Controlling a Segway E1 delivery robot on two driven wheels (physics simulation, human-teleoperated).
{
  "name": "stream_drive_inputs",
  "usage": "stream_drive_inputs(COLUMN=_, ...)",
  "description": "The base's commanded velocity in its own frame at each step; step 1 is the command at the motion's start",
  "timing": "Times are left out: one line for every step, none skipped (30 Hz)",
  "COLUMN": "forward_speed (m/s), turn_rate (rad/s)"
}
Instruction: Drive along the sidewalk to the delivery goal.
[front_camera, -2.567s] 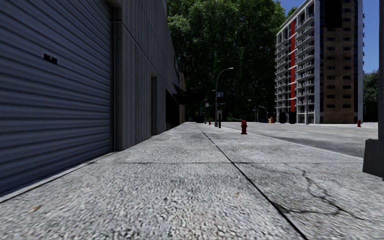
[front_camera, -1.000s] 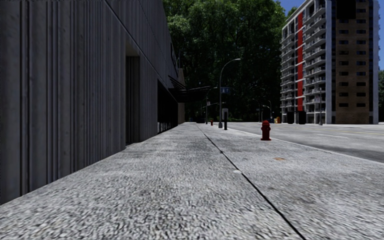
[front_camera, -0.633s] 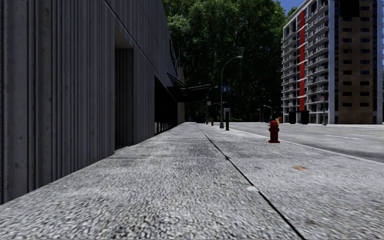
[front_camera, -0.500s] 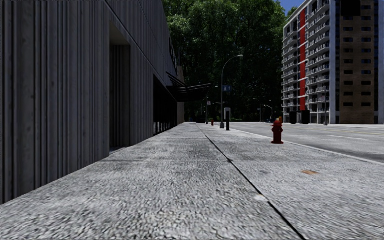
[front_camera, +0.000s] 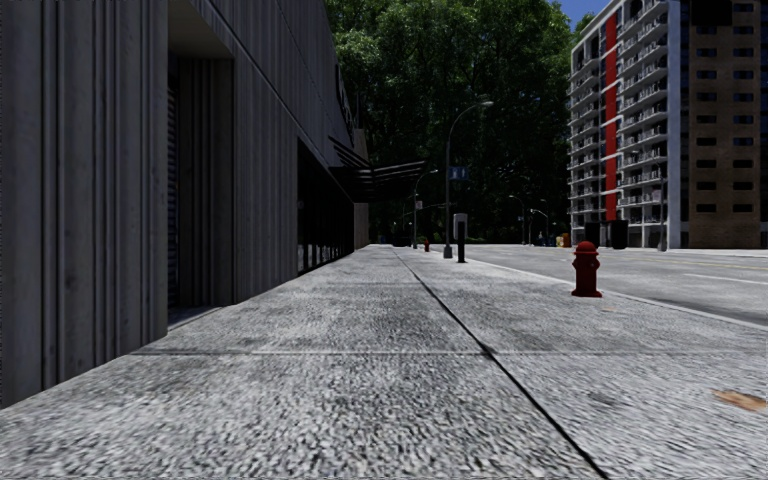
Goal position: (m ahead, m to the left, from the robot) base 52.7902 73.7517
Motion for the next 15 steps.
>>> stream_drive_inputs(forward_speed=2.00, turn_rate=0.00)
stream_drive_inputs(forward_speed=2.00, turn_rate=0.00)
stream_drive_inputs(forward_speed=2.00, turn_rate=0.00)
stream_drive_inputs(forward_speed=2.00, turn_rate=0.00)
stream_drive_inputs(forward_speed=2.00, turn_rate=0.00)
stream_drive_inputs(forward_speed=2.00, turn_rate=0.00)
stream_drive_inputs(forward_speed=1.99, turn_rate=0.00)
stream_drive_inputs(forward_speed=1.99, turn_rate=0.00)
stream_drive_inputs(forward_speed=1.99, turn_rate=0.00)
stream_drive_inputs(forward_speed=1.99, turn_rate=0.00)
stream_drive_inputs(forward_speed=1.99, turn_rate=0.00)
stream_drive_inputs(forward_speed=1.99, turn_rate=0.00)
stream_drive_inputs(forward_speed=1.99, turn_rate=0.00)
stream_drive_inputs(forward_speed=1.99, turn_rate=0.00)
stream_drive_inputs(forward_speed=1.99, turn_rate=0.00)
